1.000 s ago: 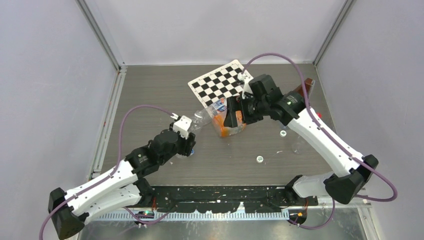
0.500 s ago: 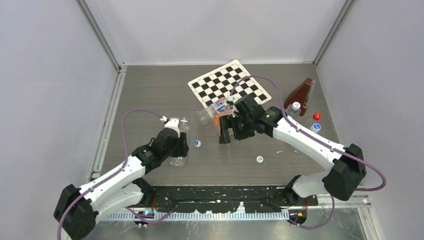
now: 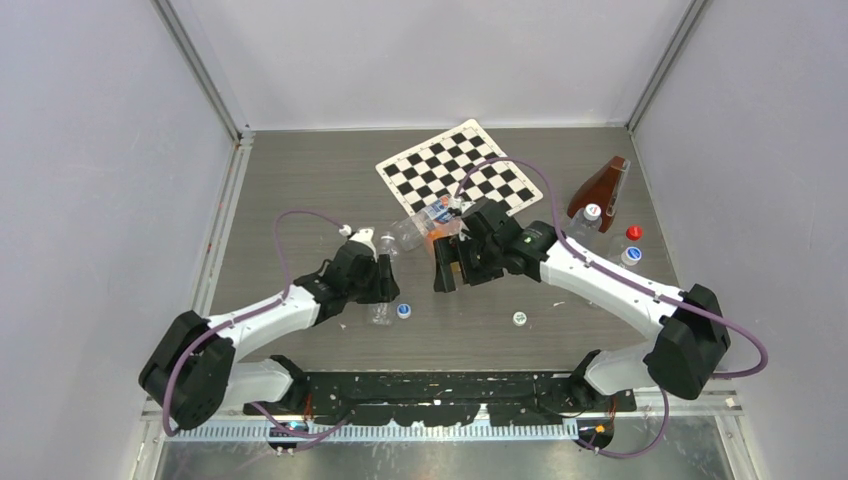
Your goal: Screw on the bottle caps
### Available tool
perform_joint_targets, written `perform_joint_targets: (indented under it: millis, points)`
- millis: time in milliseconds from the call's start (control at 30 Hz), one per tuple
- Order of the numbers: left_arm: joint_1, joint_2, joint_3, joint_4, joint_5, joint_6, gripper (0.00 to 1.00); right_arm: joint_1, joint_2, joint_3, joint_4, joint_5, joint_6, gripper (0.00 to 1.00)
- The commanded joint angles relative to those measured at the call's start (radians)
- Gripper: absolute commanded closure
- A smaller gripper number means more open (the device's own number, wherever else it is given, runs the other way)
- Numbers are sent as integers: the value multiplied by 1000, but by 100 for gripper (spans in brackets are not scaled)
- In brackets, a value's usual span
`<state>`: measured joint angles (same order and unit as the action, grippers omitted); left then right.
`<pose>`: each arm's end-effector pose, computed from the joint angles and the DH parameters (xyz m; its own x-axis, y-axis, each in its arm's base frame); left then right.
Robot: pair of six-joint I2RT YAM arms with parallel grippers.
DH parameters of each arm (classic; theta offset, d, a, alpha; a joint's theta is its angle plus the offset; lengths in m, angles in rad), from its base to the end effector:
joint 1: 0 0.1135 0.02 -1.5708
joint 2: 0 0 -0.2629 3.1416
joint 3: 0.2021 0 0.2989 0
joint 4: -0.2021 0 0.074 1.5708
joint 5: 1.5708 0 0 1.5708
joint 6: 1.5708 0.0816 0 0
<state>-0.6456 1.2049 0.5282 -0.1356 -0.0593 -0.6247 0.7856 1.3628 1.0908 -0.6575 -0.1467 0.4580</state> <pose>0.2415 -0.1759 0.1096 -0.8025 -0.1264 -0.5831 0.1217 0.9221 -0.3674 0.2436 0.2605 0.2259 -0.8448 -0.2264 -0.4848 -0.4325 0.8224 0.3696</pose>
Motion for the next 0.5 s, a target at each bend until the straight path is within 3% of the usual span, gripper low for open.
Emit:
perform_joint_targets:
  millis: [0,233,467]
  points:
    - [4,47,11,96,43,-63,100,20,28,3,49,48,-17,9]
    - [3,17,6,81,9,-84,100,53,57,20,57,60,-29,9]
    - [6,-213,29,-137,-143,-20,100,150,155,66,45,132,-67,10]
